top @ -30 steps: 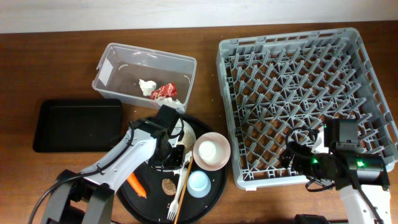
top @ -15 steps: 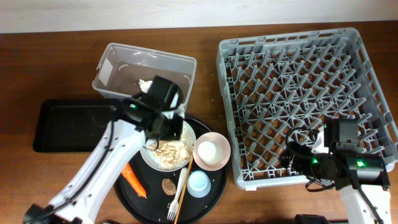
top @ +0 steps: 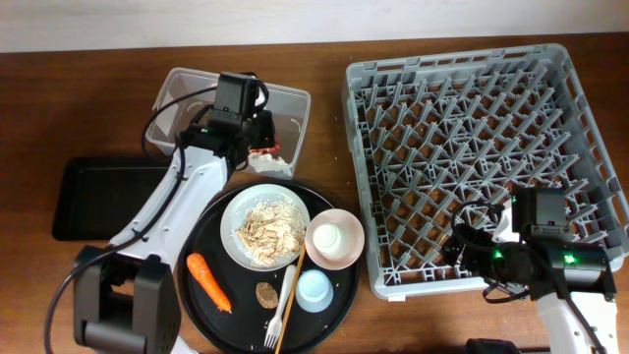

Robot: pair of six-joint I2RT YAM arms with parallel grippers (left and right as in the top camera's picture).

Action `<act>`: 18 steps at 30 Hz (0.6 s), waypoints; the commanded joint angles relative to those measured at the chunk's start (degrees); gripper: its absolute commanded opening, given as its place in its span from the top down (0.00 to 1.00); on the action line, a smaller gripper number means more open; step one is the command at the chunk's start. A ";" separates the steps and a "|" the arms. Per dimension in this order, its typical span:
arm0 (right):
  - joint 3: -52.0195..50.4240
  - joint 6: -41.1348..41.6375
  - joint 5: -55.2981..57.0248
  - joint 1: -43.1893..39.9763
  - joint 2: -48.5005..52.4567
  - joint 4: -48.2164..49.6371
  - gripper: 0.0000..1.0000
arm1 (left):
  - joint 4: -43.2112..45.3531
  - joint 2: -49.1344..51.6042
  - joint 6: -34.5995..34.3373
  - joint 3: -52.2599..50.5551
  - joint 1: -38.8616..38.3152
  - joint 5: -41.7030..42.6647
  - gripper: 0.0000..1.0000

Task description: Sort waste into correct bins and load items into the dishwasher rack

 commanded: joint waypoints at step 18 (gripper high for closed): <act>24.85 -8.33 1.38 26.58 10.49 -4.68 0.02 | -48.11 -11.74 -2.62 -6.49 11.98 5.88 0.01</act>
